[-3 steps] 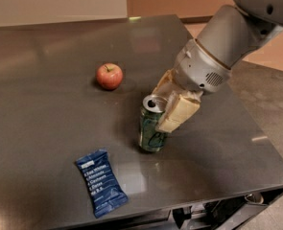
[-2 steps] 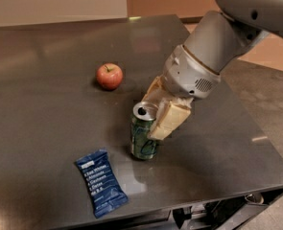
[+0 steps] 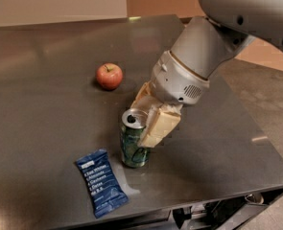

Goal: Move green can near rxbar blueberry

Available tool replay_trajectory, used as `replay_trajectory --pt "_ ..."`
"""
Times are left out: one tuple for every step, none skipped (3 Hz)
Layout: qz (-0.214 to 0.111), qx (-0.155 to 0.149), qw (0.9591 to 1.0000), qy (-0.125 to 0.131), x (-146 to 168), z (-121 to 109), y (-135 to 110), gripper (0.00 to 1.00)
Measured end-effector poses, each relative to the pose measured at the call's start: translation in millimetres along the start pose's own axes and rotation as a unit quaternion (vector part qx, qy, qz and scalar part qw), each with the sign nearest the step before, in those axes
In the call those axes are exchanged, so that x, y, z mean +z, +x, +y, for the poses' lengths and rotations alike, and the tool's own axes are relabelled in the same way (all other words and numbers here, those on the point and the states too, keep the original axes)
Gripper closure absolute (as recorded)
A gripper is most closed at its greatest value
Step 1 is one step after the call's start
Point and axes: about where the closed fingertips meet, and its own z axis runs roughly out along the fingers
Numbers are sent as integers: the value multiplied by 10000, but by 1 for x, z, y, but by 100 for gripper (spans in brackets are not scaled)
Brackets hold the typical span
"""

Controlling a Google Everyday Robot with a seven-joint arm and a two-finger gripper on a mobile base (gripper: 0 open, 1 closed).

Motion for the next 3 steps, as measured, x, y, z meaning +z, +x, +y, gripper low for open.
replay_trajectory --pt "10 -81 9999 -70 7 5 -6 83" --pt "20 -151 9998 -105 10 7 -9 59" --pt "-10 -188 9998 -83 12 7 -11 36"
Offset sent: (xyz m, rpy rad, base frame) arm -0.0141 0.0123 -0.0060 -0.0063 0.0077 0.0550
